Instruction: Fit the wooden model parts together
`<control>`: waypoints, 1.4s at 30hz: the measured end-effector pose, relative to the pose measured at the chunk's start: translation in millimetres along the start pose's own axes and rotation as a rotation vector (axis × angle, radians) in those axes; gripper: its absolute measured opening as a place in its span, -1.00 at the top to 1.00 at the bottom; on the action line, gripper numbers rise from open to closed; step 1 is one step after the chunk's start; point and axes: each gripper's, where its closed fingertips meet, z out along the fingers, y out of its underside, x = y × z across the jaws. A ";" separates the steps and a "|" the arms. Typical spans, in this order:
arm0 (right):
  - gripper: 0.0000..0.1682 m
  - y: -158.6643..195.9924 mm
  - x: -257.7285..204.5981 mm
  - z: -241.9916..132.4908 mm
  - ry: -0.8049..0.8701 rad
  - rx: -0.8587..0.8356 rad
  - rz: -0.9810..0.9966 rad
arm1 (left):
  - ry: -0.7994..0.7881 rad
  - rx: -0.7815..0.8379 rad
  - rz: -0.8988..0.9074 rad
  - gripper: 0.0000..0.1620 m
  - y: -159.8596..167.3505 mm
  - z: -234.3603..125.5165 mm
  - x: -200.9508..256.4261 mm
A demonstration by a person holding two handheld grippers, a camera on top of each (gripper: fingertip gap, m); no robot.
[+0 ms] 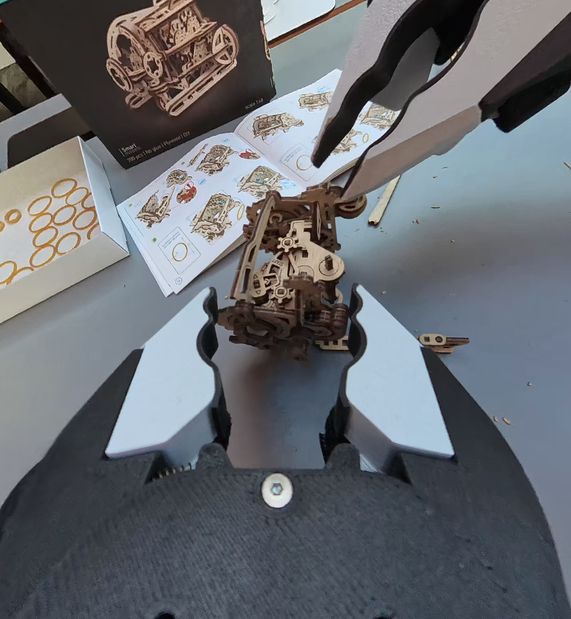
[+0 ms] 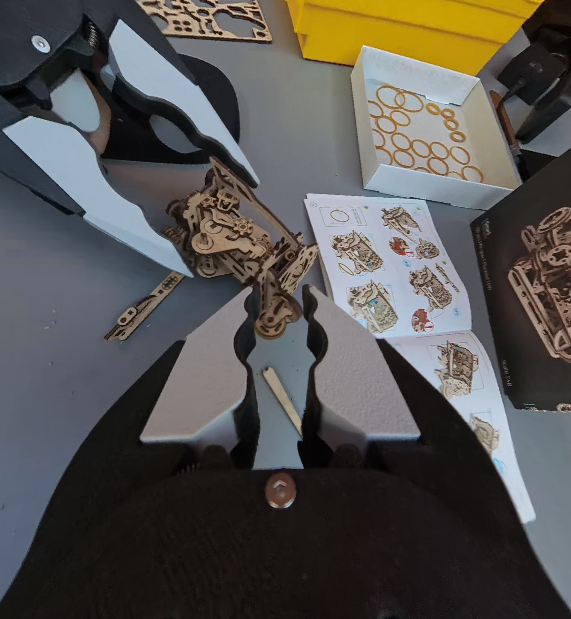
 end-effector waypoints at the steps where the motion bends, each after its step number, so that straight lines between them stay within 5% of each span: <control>1: 0.71 -2.1 -4.0 -1.3 -0.031 0.016 0.014 | -0.006 0.015 -0.010 0.02 0.5 -3.0 -0.3; 16: 0.53 7.5 -8.2 10.8 -0.101 -0.012 0.034 | -0.007 0.151 -0.130 -0.06 -8.2 -26.8 -8.6; 42: 0.54 9.7 -8.3 18.6 -0.142 -0.008 0.059 | 0.049 0.056 -0.148 -0.04 2.2 -10.6 -7.0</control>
